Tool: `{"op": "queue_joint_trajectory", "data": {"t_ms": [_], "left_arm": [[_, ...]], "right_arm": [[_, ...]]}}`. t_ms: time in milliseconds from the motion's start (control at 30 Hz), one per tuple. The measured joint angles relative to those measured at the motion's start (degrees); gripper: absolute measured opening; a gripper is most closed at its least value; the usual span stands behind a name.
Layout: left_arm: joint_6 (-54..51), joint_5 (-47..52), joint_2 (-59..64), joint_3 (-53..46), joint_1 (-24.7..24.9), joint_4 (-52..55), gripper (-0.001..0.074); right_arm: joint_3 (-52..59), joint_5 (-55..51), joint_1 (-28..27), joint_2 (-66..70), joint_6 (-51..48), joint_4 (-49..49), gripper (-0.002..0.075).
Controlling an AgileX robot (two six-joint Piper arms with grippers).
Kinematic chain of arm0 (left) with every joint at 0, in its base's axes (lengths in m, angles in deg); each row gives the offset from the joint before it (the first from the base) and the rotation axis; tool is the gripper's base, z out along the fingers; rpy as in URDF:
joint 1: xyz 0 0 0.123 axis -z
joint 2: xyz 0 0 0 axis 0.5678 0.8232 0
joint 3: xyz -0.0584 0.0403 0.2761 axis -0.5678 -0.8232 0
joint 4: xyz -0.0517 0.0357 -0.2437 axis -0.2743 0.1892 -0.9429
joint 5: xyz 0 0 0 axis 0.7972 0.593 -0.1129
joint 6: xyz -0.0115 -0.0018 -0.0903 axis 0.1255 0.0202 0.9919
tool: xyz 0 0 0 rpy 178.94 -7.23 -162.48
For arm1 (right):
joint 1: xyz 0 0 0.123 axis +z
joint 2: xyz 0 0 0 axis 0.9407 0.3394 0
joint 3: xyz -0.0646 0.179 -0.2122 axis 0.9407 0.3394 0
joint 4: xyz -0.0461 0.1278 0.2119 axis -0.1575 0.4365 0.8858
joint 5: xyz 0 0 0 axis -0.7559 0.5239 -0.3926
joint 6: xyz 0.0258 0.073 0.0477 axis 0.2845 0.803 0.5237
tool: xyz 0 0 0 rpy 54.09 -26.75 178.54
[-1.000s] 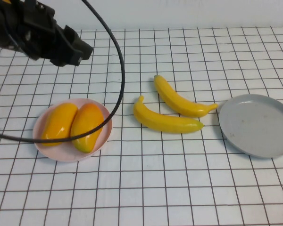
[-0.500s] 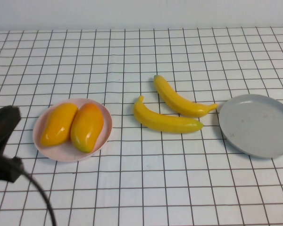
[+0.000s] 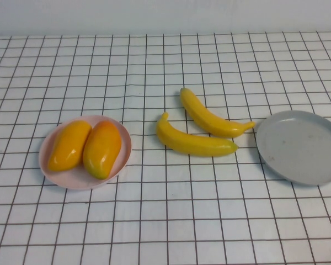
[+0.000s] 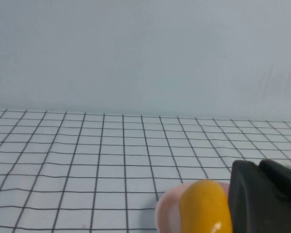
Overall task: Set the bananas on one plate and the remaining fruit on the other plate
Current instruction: Put another type of fruit in the right plate
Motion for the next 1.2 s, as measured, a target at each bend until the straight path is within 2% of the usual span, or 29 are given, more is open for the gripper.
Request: {"op": "queue_joint_trajectory", "data": {"t_ms": [200,300,367,467,567,633,733,933,1200], "left_arm": [[3.9,-4.3,-5.6,-6.0,-0.7,13.2,-0.0002],[6.6,-2.0,-9.0,-6.1,-3.6,17.5,-0.0002],[10.5,1.9,-11.1,-6.1,-7.2,23.1,-0.0002],[22.2,11.5,-14.5,-6.1,-12.5,33.7,-0.0002],[33.9,22.4,-16.2,-6.1,-15.0,42.1,-0.0002],[37.4,27.9,-16.3,-6.1,-15.1,45.2,-0.0002],[36.3,32.3,-16.3,-6.2,-13.2,46.9,-0.0002],[31.0,32.6,-16.4,-6.2,-6.5,47.5,-0.0002],[30.5,32.6,-16.4,-6.2,-5.5,47.5,-0.0002]], "right_arm": [[0.0,0.0,0.0,0.0,0.0,0.0,-0.0016],[0.0,0.0,0.0,0.0,0.0,0.0,-0.0016],[0.0,0.0,0.0,0.0,0.0,0.0,-0.0016],[0.0,0.0,0.0,0.0,0.0,0.0,-0.0016],[0.0,0.0,0.0,0.0,0.0,0.0,-0.0016],[0.0,0.0,0.0,0.0,0.0,0.0,-0.0016],[0.0,-0.1,0.0,0.0,0.0,0.0,-0.0016],[0.0,-0.1,0.0,0.0,0.0,0.0,-0.0016],[0.0,-0.1,0.0,0.0,0.0,0.0,-0.0016]]}}
